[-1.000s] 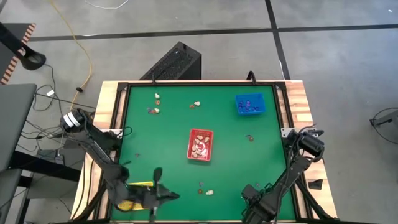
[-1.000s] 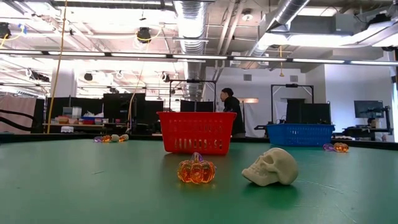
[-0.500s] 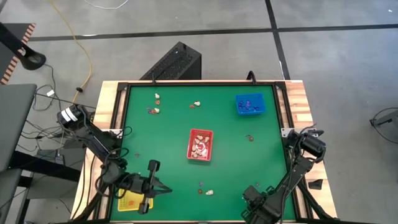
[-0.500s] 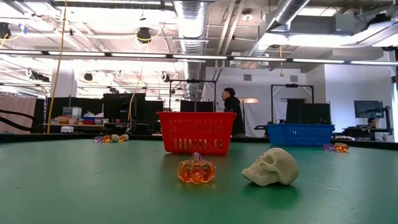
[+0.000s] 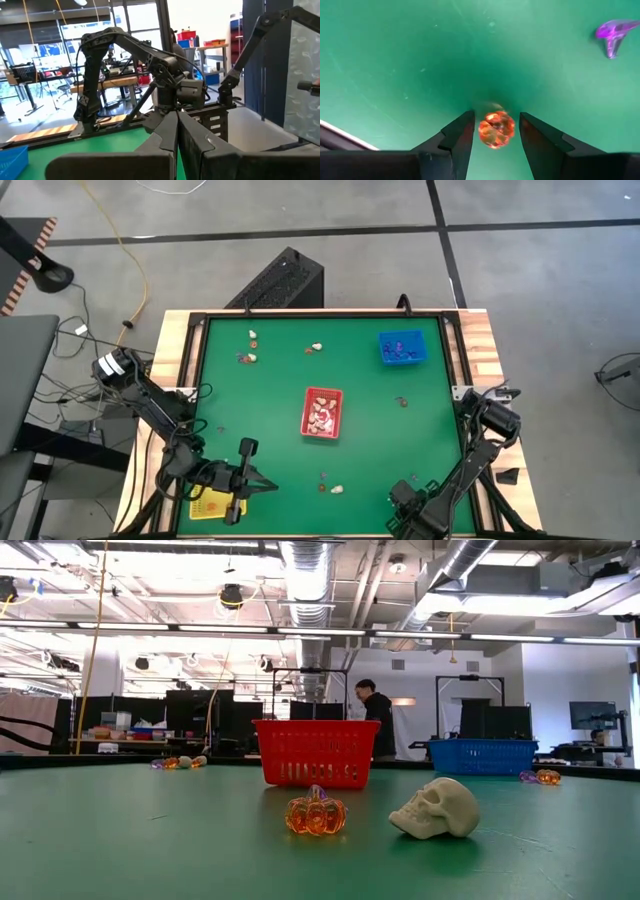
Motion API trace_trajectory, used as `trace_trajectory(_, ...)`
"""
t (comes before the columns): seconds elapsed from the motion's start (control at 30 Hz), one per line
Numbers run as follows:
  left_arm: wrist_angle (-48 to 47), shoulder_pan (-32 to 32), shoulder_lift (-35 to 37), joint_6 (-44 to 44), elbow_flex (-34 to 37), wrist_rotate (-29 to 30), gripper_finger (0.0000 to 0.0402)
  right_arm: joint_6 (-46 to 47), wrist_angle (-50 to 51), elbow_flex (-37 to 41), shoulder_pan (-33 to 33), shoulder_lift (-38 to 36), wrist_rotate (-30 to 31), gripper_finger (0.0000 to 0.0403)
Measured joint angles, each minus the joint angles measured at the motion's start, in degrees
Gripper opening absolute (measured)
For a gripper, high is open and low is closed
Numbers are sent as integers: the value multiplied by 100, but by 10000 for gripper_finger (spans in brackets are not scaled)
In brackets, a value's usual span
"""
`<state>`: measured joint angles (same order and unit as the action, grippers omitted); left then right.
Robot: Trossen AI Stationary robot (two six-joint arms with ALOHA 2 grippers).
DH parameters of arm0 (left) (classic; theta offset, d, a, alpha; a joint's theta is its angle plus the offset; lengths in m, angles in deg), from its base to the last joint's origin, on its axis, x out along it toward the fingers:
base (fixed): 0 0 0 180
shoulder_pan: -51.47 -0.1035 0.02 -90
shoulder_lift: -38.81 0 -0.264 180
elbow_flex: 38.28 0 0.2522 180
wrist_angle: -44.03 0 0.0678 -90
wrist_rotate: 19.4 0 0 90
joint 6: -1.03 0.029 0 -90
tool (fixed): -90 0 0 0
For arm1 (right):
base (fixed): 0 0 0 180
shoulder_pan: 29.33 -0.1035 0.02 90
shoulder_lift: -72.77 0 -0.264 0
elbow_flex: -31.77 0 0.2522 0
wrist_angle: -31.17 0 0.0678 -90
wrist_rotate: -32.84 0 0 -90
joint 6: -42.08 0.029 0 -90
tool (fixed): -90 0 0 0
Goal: Sort Halloween decoration
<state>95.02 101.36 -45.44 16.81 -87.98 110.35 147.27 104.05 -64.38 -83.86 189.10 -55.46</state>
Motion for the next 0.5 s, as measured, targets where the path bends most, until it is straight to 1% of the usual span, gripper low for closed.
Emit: trace_trajectory(0.5, -92, 0, -2, -13, -2, 6, 0, -7, 50, 13, -52, -12, -54, 189)
